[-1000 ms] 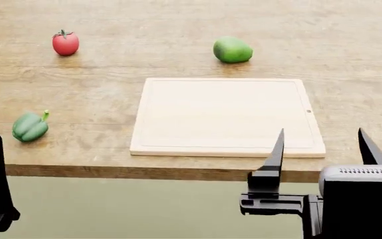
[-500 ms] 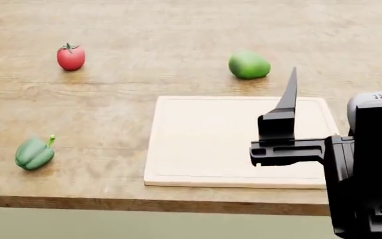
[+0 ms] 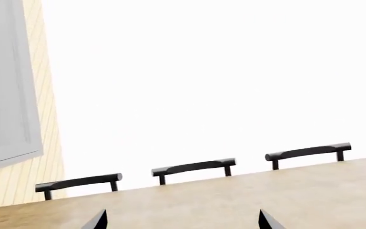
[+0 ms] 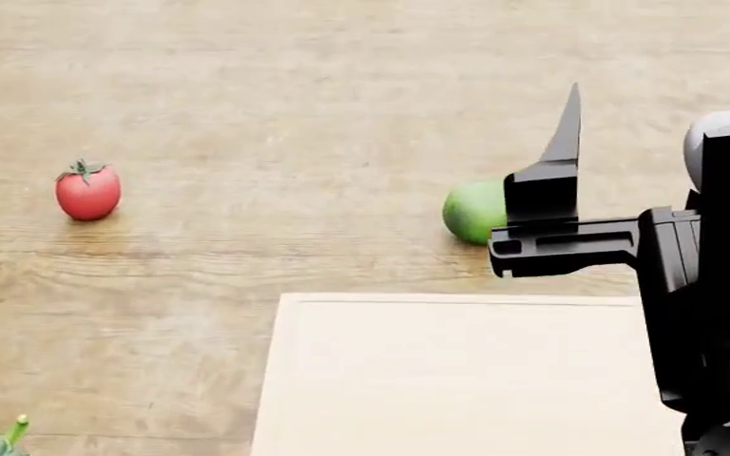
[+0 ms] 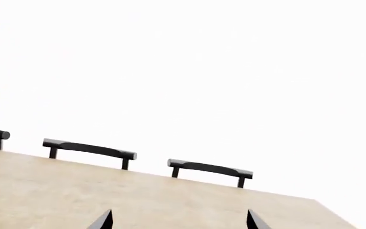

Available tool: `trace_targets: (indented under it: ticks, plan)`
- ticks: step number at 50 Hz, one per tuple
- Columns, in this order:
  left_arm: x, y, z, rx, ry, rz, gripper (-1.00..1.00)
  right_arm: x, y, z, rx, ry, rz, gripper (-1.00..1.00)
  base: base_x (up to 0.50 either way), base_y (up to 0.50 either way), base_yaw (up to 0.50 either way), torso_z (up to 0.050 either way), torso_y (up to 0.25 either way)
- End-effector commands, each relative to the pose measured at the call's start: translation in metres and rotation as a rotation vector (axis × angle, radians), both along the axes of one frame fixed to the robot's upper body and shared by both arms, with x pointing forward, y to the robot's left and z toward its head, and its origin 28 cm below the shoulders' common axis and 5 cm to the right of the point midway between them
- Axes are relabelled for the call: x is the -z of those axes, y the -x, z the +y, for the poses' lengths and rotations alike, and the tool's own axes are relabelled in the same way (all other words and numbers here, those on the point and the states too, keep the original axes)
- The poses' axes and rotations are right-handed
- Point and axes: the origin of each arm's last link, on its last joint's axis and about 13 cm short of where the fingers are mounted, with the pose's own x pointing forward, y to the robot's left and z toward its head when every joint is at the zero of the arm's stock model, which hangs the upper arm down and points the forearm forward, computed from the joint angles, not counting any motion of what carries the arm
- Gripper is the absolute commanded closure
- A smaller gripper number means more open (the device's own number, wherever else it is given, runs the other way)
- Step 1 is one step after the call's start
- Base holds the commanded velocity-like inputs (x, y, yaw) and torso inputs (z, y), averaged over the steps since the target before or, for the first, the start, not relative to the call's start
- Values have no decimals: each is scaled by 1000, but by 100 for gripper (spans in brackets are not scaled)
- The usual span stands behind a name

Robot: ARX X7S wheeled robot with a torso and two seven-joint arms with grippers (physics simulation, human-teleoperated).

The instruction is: Place the avocado, onion, tomato and bell pepper on the cutting board.

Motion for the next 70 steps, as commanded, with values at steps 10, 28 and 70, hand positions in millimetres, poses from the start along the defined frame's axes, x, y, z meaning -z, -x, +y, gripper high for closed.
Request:
trace_targets:
  ticks: [10, 28, 70]
  plan:
    - [-2, -1, -1, 0, -4, -11, -100, -6, -3, -1, -9, 19, 6, -100, 500, 0, 0, 0, 1]
    - [2, 3, -1, -4, 3, -5, -100, -30, -6, 3, -109, 40, 325, -100, 237, 0, 0, 0, 1]
    - [9, 8, 0, 16, 20, 16, -100, 30, -73, 19, -80, 87, 662, -100, 0, 0, 0, 0, 0]
